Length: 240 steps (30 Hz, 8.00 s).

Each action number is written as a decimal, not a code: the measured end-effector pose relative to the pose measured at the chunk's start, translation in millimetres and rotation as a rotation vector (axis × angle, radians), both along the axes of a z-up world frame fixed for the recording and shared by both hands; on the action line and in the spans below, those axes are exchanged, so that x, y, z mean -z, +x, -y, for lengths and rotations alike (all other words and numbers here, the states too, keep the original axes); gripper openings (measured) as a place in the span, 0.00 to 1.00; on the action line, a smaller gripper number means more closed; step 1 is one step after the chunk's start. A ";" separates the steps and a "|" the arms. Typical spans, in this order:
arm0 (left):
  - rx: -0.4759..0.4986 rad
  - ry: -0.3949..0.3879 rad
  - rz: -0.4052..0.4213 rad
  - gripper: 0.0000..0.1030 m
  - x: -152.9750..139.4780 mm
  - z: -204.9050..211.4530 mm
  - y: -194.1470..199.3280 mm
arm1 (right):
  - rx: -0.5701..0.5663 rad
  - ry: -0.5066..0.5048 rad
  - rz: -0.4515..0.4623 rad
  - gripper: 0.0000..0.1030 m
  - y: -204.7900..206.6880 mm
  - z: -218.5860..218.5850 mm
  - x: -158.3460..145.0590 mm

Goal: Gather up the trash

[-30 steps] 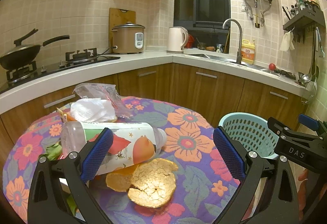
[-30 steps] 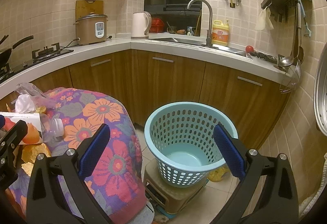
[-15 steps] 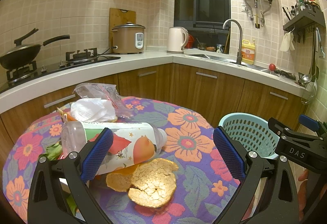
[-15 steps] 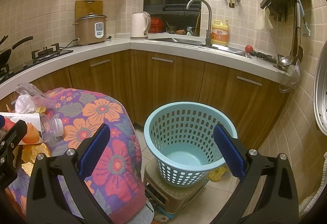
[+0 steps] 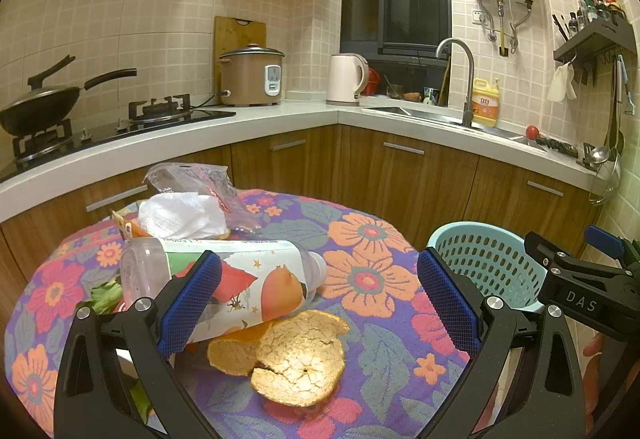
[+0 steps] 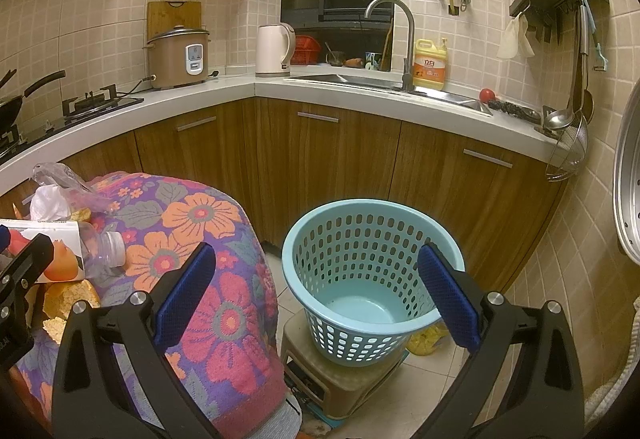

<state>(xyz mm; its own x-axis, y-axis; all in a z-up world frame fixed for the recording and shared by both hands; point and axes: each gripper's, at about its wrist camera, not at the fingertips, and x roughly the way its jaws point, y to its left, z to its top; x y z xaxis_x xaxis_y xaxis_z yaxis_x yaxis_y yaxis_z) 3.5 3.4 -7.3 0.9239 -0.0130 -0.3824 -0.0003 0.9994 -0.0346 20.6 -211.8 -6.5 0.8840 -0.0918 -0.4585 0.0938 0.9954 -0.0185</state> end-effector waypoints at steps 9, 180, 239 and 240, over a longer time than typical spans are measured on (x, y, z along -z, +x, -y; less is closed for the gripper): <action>-0.001 0.000 0.001 0.92 -0.2 0.1 -0.1 | -0.004 0.001 0.002 0.93 -2.3 -0.6 -0.2; 0.517 -0.023 -0.600 0.25 85.3 223.9 217.2 | 0.023 0.229 -0.441 0.04 177.2 174.5 144.3; -0.071 -0.103 -0.209 0.72 -14.7 -131.5 -80.7 | -0.639 0.054 -0.259 0.44 8.2 -151.7 5.8; -0.075 -0.096 -0.223 0.72 -9.8 -135.4 -80.7 | -0.645 0.056 -0.261 0.44 6.1 -154.7 6.1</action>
